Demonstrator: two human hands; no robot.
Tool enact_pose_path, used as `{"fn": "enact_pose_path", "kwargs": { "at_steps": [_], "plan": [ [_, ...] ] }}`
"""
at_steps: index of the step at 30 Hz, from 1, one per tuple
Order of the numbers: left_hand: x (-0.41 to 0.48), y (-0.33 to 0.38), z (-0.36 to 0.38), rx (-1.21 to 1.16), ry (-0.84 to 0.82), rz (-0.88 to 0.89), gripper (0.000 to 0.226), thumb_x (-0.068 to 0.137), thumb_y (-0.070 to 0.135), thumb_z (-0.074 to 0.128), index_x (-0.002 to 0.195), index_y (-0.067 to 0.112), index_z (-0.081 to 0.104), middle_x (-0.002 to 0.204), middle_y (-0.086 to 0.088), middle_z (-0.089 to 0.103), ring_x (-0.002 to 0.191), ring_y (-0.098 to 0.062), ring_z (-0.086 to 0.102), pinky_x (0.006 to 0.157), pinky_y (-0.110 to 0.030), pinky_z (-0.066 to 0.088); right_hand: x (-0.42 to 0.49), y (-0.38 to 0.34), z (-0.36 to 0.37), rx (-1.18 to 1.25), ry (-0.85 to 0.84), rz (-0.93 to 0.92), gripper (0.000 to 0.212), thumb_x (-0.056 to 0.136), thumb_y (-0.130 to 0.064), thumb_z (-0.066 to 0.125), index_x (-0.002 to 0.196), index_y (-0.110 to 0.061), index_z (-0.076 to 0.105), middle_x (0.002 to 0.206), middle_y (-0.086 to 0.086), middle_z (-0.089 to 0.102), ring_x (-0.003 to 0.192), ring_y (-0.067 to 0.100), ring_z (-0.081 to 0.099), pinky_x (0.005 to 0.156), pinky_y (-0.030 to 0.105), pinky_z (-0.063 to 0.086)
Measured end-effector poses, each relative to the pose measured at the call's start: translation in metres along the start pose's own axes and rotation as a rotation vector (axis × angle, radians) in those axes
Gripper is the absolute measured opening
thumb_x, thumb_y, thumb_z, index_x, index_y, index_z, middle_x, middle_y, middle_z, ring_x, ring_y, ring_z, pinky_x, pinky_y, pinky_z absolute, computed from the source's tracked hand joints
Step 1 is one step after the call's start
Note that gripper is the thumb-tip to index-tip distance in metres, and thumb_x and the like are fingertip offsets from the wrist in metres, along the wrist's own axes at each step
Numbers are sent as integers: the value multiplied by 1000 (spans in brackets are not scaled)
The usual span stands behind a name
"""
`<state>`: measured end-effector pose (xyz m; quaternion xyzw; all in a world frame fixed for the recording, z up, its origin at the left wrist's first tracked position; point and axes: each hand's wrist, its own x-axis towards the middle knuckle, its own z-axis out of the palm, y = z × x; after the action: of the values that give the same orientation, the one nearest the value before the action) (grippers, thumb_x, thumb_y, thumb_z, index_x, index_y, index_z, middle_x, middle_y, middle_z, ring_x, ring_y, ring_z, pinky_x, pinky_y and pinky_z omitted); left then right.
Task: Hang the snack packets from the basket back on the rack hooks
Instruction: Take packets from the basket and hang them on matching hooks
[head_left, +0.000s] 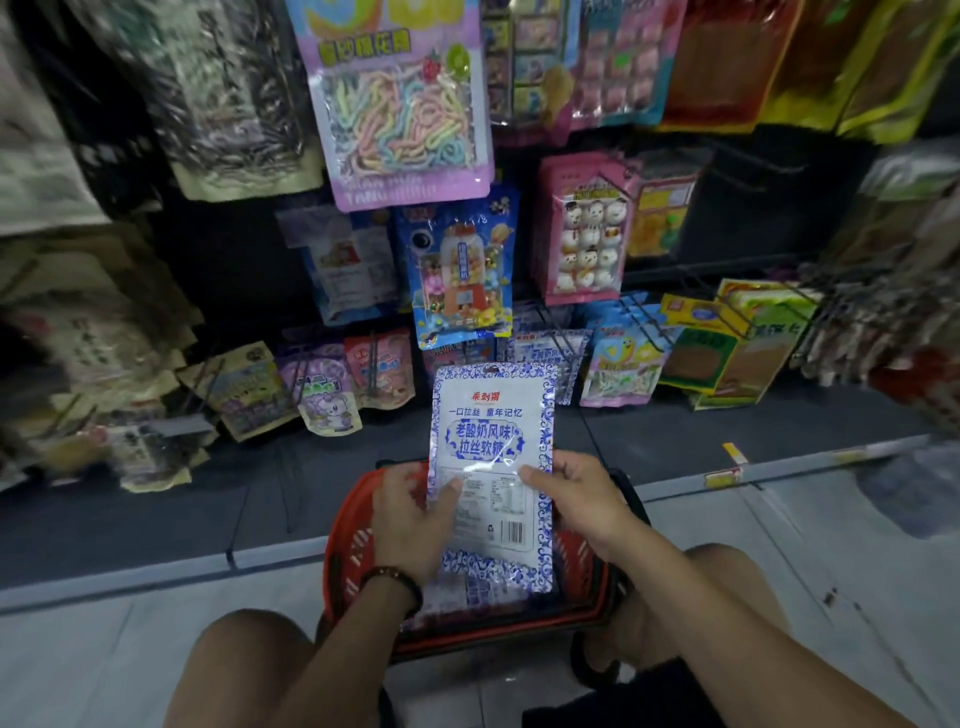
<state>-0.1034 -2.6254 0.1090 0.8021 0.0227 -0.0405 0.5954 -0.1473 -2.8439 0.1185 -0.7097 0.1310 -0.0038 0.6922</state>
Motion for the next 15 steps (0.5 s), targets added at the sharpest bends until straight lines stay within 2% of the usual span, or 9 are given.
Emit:
{"fn": "enact_pose_path", "kwargs": {
  "at_steps": [2,4,6,7,9,11,13,15],
  "plan": [
    [-11,2,10,27,-91,22,54,72,68,79,116,45,58,124,6,63,109,-14,67,92,-47,61,0,-2,8,-2,40,-46,14,97,-15,75,109,-11,82,107,5,83,103,29,78,98,54,60],
    [-23,12,19,-33,-219,13,55,85,59,77,132,43,55,136,6,53,117,-10,63,97,-42,59,-3,-8,17,1,34,-96,12,98,-16,74,106,-13,82,100,1,83,96,19,78,90,43,62],
    [-26,18,26,-138,-278,25,50,93,44,76,138,36,55,140,7,59,120,-10,65,100,-37,58,-7,-13,27,-4,-45,-105,15,102,-18,69,110,-16,82,100,-3,83,96,10,77,87,30,60],
    [-27,22,28,-206,-293,25,45,95,37,75,136,33,57,136,6,66,117,-9,69,96,-32,60,-8,-13,30,-8,-93,-87,20,105,-21,64,114,-18,81,106,-3,83,103,12,77,93,31,60],
    [-25,25,25,-278,-276,11,31,99,26,70,129,28,63,122,7,76,109,-7,73,84,-22,60,-11,-13,32,-9,-166,-47,27,108,-27,57,116,-20,82,112,3,82,110,22,76,100,43,60],
    [-20,25,21,-214,-216,16,20,104,30,63,122,29,70,114,10,78,110,-9,73,90,-27,59,-9,-10,30,-88,-166,-64,25,106,-30,58,107,-25,83,106,5,82,103,27,77,96,50,61],
    [-15,23,16,-149,-184,7,17,105,38,57,111,34,73,109,14,78,110,-7,71,97,-34,56,-7,-9,24,-156,-71,-119,20,104,-27,65,96,-32,82,98,1,81,92,21,78,87,48,63],
    [-11,26,14,-182,-177,-42,12,105,41,57,106,42,69,109,23,72,111,1,65,95,-32,51,-1,-6,13,-117,93,-144,9,98,-24,75,95,-32,77,87,0,77,81,16,75,77,42,61]
  ]
}}
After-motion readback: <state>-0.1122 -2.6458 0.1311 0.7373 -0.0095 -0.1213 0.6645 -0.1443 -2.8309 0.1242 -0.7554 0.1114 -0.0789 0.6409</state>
